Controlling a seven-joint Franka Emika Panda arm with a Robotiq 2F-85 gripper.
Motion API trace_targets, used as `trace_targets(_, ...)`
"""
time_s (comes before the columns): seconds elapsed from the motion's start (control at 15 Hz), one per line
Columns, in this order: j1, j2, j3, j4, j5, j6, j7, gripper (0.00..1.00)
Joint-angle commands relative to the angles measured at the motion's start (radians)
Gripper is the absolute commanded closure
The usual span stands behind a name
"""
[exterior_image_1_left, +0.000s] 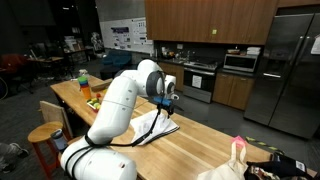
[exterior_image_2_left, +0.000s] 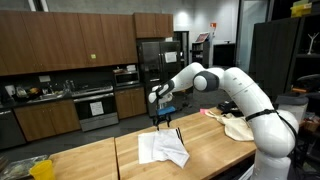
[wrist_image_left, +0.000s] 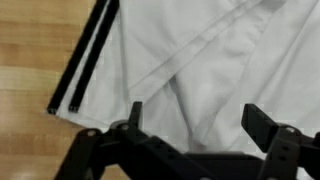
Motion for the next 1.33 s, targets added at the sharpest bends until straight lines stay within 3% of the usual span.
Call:
trace_targets(0.0,0.088,0.002,-0.028,-0.055,-0.084,0.231,0.111,0.00)
trace_targets(0.07,0.118,0.012,-0.031,-0.072,-0.100,0.297,0.160,0.00)
trace_targets(0.13,0.061,0.013,-0.005,-0.030,-0.065,0.199,0.086,0.00)
trace_targets(0.4,0.123,0.030,-0.015,-0.056,-0.089,0.285,0.153,0.00)
trace_targets(1.27,0.129,0.035,-0.017,-0.056,-0.103,0.288,0.130,0.00)
